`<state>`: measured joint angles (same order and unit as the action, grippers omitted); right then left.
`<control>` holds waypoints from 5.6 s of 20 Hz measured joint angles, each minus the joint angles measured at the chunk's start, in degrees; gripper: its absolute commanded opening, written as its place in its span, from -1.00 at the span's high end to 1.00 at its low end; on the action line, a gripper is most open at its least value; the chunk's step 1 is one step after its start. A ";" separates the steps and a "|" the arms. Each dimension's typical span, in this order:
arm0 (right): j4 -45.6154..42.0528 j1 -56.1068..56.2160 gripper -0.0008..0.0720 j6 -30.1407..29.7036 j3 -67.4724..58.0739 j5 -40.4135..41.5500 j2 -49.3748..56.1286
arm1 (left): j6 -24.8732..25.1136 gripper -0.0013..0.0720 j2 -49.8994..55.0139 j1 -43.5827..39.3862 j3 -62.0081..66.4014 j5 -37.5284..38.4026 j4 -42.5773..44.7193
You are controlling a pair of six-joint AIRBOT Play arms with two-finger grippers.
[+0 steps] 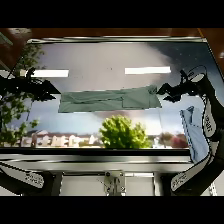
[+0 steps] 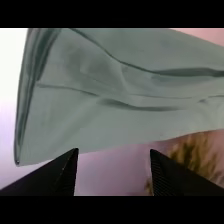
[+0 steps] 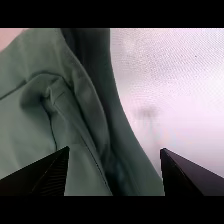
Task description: Fold the shirts.
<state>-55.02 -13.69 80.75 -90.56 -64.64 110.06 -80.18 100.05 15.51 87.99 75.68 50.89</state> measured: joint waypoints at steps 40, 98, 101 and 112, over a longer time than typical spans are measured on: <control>-6.56 24.48 0.81 14.99 -0.02 -9.99 -31.23 | 10.95 0.87 3.80 -33.48 0.15 -24.68 -26.10; 5.88 -31.67 0.81 9.27 11.23 -13.29 -40.96 | 13.46 0.87 -19.56 -0.90 -0.07 1.27 -17.38; 1.88 -37.35 0.81 9.53 11.17 -16.96 -41.59 | 13.44 0.87 -19.56 -0.90 -0.07 1.44 -17.38; -26.21 -41.70 0.81 8.57 17.73 -30.40 -44.54 | 13.46 0.87 -19.56 -1.20 -0.07 1.57 -17.40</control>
<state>-81.23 -55.40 89.32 -72.84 -95.04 65.52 -66.72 80.49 14.31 87.92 77.25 33.50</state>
